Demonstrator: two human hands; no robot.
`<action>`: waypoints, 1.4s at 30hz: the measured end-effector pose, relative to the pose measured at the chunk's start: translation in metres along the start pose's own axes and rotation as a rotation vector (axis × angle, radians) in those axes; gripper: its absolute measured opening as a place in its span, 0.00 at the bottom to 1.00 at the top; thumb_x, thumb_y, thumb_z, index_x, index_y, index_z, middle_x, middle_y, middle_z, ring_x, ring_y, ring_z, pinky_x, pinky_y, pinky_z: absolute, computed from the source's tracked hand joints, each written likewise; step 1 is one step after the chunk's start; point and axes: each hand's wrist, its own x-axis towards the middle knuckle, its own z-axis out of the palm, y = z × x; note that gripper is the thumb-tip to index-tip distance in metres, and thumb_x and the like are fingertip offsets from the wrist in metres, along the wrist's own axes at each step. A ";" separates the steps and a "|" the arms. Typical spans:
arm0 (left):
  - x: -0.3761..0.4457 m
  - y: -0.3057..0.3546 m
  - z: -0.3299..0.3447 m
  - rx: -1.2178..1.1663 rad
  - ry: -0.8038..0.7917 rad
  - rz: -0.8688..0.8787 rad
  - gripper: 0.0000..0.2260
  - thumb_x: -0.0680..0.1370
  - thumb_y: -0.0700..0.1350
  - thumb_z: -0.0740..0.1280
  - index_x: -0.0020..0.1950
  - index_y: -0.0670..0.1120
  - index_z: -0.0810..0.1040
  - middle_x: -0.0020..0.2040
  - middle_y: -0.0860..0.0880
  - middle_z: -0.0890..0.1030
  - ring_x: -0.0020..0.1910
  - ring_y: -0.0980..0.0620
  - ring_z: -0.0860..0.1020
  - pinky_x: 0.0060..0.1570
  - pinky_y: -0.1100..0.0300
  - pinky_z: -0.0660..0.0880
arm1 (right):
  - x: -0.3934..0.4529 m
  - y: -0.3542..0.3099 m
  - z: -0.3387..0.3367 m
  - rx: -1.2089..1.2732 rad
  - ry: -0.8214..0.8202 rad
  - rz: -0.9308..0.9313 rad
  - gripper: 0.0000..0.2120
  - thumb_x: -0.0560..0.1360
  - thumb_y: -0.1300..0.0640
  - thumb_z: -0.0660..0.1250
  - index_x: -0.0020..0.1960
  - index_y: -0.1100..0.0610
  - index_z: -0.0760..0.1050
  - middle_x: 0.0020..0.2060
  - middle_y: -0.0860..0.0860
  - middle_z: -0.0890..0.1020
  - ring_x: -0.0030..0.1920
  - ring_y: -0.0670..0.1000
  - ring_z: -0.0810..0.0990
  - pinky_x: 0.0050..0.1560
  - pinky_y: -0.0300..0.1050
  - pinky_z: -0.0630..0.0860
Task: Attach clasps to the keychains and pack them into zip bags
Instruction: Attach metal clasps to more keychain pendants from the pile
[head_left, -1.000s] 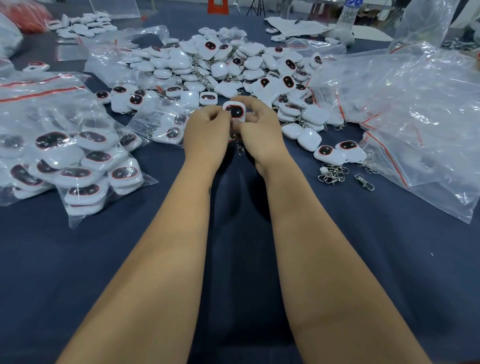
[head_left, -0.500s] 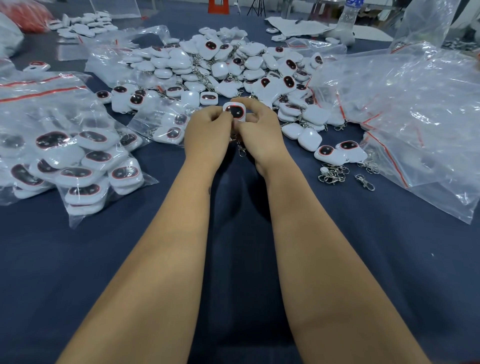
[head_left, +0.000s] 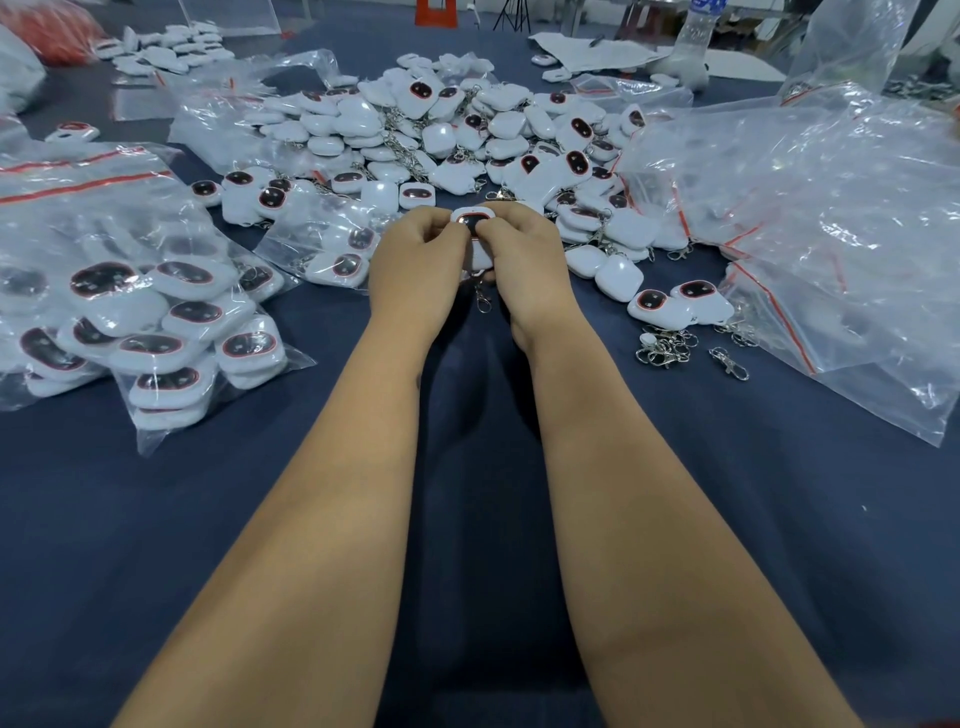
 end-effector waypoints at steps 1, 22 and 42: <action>0.000 0.000 0.000 0.004 0.003 -0.003 0.04 0.76 0.49 0.65 0.45 0.54 0.80 0.38 0.58 0.81 0.35 0.63 0.76 0.40 0.63 0.71 | 0.000 0.000 0.000 -0.002 -0.004 0.001 0.12 0.77 0.66 0.60 0.55 0.64 0.80 0.42 0.54 0.83 0.40 0.48 0.80 0.46 0.46 0.79; 0.003 -0.001 0.000 0.046 0.018 0.032 0.04 0.77 0.45 0.65 0.43 0.51 0.77 0.39 0.56 0.79 0.37 0.59 0.76 0.43 0.59 0.75 | 0.001 0.003 0.001 -0.073 -0.044 -0.056 0.13 0.75 0.69 0.58 0.51 0.62 0.80 0.40 0.53 0.83 0.41 0.50 0.80 0.51 0.50 0.79; 0.005 -0.001 -0.003 -0.151 0.082 -0.074 0.07 0.75 0.51 0.67 0.46 0.48 0.76 0.38 0.54 0.76 0.37 0.55 0.74 0.42 0.57 0.73 | 0.001 0.002 -0.005 0.075 0.139 -0.037 0.15 0.73 0.71 0.67 0.57 0.59 0.77 0.45 0.54 0.82 0.44 0.50 0.79 0.48 0.43 0.78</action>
